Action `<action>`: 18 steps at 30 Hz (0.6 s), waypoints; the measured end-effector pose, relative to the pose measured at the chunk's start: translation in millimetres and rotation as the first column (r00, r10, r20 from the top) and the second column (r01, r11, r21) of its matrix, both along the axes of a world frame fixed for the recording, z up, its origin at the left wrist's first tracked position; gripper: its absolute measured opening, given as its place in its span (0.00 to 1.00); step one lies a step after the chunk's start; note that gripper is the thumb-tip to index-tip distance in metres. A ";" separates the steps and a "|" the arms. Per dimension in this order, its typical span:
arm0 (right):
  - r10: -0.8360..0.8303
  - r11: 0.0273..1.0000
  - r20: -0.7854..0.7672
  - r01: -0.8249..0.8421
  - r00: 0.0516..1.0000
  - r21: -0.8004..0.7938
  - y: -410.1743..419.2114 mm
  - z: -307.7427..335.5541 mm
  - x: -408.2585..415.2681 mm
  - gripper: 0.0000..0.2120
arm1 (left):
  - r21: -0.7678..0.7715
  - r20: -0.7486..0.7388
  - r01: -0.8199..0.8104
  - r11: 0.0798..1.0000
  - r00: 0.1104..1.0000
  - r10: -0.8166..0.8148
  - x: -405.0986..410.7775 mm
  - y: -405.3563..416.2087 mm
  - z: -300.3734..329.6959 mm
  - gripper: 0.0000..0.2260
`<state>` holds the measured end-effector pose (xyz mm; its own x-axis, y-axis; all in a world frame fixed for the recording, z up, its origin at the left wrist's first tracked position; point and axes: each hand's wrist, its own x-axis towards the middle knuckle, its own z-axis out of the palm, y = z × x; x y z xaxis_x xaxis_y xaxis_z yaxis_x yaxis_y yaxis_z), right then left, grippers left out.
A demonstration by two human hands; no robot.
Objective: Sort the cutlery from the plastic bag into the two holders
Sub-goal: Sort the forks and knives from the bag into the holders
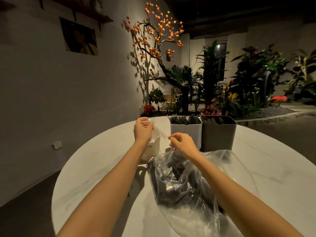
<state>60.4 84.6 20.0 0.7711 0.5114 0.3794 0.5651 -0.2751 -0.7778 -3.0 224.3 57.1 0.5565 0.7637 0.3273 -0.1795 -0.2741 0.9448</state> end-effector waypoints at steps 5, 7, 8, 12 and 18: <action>0.050 0.999 -0.008 -0.050 0.999 -0.007 10.2 -4.7 -0.1 0.11 | 0.123 -0.015 -0.095 0.988 0.995 0.098 -0.9 23.1 4.8 0.11; 0.065 0.998 -0.011 -0.065 0.998 -0.021 14.5 -7.7 2.1 0.12 | 0.194 -0.104 -0.061 0.979 0.991 0.082 2.4 33.9 2.7 0.10; 0.071 0.997 -0.012 -0.071 0.997 -0.037 16.4 -9.0 3.3 0.12 | 0.229 -0.168 -0.025 0.973 0.984 0.064 4.4 38.9 1.0 0.09; 0.095 0.992 -0.014 -0.095 0.995 -0.081 22.0 -15.6 8.2 0.11 | 0.388 -0.373 0.103 0.916 0.926 0.054 12.2 51.4 -10.0 0.08; 0.108 0.984 -0.004 -0.107 0.994 -0.139 25.4 -25.4 15.4 0.12 | 0.611 -0.531 0.155 0.777 0.807 0.257 26.2 62.3 -26.0 0.09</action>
